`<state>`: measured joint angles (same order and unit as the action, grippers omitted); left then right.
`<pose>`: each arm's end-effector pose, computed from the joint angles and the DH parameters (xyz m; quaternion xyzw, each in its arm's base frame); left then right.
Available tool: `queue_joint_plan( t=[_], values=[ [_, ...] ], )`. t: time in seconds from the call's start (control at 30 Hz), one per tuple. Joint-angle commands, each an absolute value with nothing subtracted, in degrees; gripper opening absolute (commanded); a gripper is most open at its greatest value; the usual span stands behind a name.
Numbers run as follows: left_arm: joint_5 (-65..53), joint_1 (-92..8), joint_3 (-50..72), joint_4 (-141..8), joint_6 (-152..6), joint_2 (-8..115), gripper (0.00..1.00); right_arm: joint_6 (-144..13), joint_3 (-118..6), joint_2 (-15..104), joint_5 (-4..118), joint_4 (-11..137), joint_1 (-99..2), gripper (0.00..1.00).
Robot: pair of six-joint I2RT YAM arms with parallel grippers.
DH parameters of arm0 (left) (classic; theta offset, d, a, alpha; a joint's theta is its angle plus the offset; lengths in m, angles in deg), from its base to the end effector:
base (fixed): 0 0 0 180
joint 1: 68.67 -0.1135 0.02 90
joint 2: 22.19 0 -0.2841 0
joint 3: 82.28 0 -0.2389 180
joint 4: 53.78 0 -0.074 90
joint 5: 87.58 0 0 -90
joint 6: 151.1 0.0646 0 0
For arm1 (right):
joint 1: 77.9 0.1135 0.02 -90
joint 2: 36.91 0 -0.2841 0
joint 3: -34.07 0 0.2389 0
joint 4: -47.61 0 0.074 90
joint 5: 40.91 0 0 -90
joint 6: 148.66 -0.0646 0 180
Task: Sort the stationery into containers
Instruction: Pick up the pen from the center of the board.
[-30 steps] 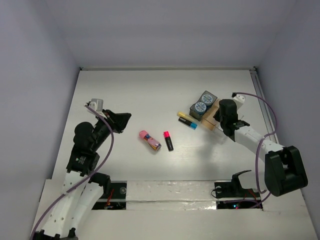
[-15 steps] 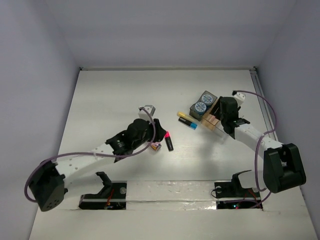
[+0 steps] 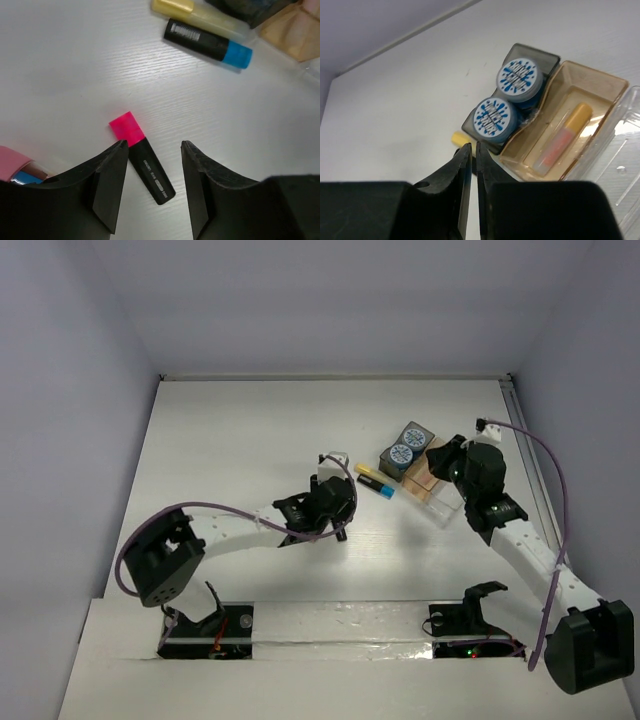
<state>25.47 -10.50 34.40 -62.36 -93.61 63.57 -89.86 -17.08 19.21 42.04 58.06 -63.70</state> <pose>0.1977 -0.2706 0.2369 0.0935 0.8534 -0.2208 0.4627 0.2276 0.0494 0.2919 0.1542 0.7798 0.1882 0.5767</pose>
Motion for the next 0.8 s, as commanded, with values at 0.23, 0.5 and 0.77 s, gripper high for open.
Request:
queue_joint_plan(
  t=[0.23, 0.5, 0.77],
  values=[
    [33.3, -9.2, 32.4, -67.7, -97.7, 69.3, 0.45, -83.9, -19.0, 20.0, 59.9, 64.2, -59.8, 0.43],
    [30.1, -9.2, 30.7, -66.3, -97.8, 73.6, 0.45, -80.2, -21.5, 25.6, 59.7, 66.1, -54.0, 0.53],
    [29.7, -9.2, 28.2, -66.0, -97.2, 78.3, 0.42, -78.4, -23.4, 29.8, 56.8, 66.2, -49.1, 0.54]
  ],
)
